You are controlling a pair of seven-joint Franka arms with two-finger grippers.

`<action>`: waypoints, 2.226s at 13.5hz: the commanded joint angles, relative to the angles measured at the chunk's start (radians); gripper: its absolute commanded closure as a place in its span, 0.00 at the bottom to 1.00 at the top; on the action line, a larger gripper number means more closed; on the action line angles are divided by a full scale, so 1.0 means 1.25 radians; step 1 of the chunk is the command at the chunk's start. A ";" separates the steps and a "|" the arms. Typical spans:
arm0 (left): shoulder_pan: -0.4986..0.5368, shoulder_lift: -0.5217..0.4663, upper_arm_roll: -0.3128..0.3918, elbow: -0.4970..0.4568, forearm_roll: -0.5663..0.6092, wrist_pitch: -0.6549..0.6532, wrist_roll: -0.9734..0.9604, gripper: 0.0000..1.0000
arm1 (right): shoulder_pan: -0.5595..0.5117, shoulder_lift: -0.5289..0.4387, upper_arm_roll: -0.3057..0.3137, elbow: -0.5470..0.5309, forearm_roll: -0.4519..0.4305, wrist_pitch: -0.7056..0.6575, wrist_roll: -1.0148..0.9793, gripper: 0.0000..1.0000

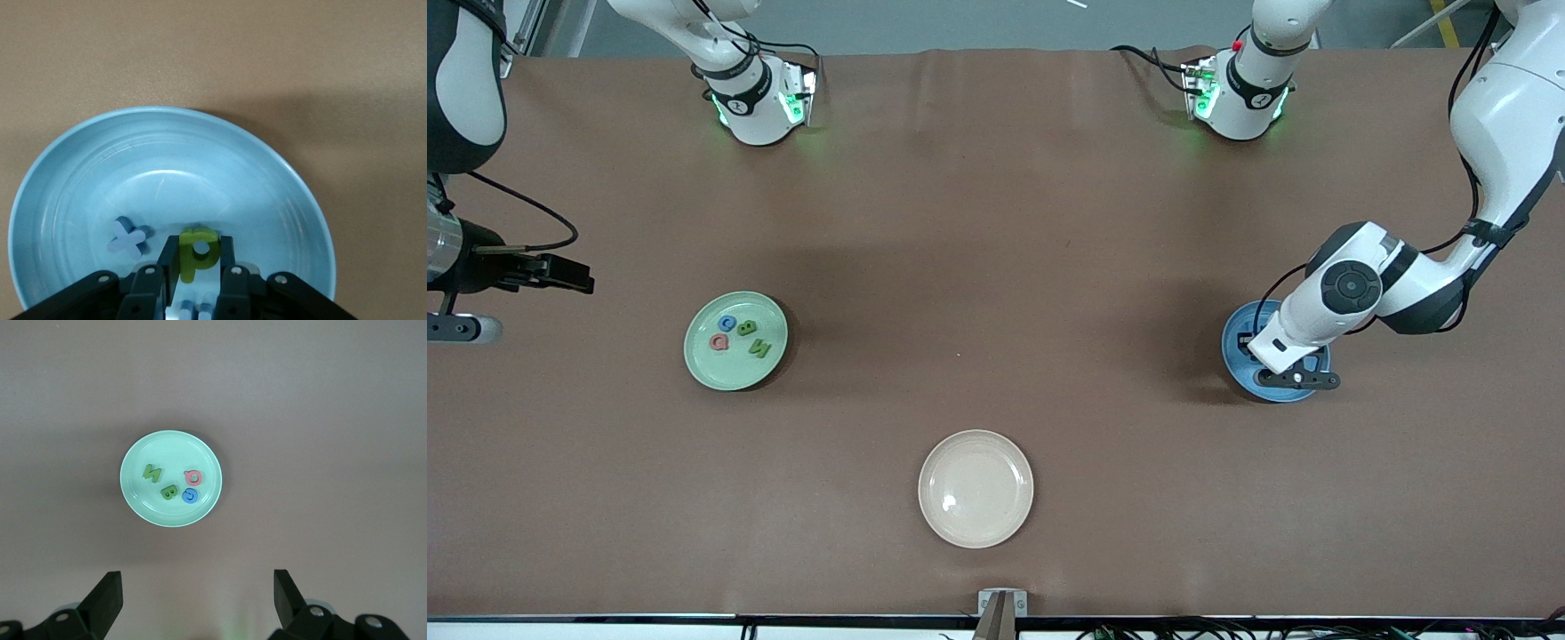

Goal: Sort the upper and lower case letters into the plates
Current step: 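Lower the green p into the blue plate with the left gripper, then open the left gripper to release the p and lift away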

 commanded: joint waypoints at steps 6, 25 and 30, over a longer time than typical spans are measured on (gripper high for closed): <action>-0.012 0.001 0.028 0.012 -0.013 0.013 0.031 0.92 | 0.004 -0.057 -0.009 -0.050 0.012 0.013 -0.003 0.00; 0.009 -0.029 -0.069 0.076 -0.021 -0.141 0.040 0.00 | -0.002 -0.179 -0.012 -0.110 0.049 0.022 -0.008 0.00; -0.053 -0.128 -0.025 0.159 -0.269 -0.154 0.173 0.00 | -0.002 -0.222 -0.010 -0.123 0.039 0.014 -0.011 0.00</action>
